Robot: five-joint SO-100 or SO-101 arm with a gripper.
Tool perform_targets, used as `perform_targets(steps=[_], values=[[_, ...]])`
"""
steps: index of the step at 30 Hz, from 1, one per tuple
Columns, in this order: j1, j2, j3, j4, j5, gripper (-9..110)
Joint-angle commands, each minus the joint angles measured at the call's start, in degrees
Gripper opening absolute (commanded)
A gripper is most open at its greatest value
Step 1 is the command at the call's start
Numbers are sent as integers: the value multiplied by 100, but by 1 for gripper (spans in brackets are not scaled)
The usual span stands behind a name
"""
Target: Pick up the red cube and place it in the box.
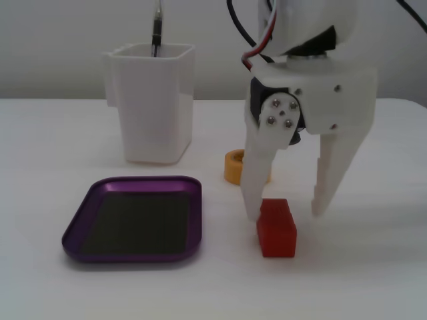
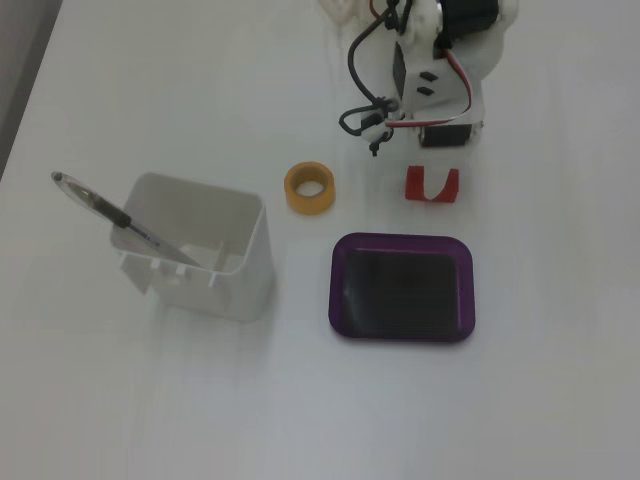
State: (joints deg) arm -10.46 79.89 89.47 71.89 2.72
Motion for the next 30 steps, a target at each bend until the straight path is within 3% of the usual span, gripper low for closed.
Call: perform_targets(steps=[1, 20, 30], values=[[9, 62, 18, -132, 26, 20], [-9, -422, 149, -396, -18, 19], [-35, -343, -114, -290, -158, -1]])
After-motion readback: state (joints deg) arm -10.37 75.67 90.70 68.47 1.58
